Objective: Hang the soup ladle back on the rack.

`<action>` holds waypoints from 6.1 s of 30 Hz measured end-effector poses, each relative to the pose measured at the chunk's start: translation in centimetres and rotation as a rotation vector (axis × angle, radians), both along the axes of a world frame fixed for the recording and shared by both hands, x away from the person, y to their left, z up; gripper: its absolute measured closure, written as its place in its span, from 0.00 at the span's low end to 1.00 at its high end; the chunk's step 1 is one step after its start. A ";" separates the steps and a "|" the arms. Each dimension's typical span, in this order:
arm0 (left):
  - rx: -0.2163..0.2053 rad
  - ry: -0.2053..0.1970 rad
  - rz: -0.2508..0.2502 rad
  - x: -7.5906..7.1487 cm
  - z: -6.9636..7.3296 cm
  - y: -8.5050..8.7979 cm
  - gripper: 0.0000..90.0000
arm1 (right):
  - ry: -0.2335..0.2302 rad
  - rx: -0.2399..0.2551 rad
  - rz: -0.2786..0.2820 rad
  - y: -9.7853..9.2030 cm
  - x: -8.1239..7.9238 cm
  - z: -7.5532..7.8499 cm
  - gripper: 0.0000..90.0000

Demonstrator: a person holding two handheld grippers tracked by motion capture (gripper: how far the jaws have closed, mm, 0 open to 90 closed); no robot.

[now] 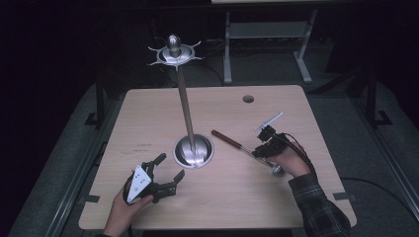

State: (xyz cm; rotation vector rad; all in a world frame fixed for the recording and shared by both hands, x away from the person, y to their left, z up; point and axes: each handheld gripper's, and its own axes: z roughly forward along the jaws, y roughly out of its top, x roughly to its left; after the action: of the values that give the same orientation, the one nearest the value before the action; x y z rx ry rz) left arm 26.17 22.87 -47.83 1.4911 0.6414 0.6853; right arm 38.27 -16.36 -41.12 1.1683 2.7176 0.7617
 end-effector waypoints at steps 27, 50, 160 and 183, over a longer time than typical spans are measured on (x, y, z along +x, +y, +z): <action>0.010 -0.014 -0.011 0.0 0.0 0.0 0.15 | 0.029 -0.172 0.168 6.6 6.2 -0.6 0.71; 0.012 -0.012 -0.014 0.0 0.0 0.0 0.15 | 0.059 -0.211 0.176 7.7 7.3 -3.0 0.81; 0.005 0.001 -0.004 0.1 0.0 0.2 0.15 | -0.486 0.528 0.200 4.9 -1.8 17.7 0.82; 0.006 -0.003 -0.009 0.1 0.0 0.1 0.15 | -0.470 0.530 0.236 7.7 0.0 19.0 0.82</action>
State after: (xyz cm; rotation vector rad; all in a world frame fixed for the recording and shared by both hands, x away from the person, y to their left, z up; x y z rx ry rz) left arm 26.23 23.00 -47.81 1.4971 0.6304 0.6826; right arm 38.29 -8.66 -22.15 0.6068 2.3340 1.6241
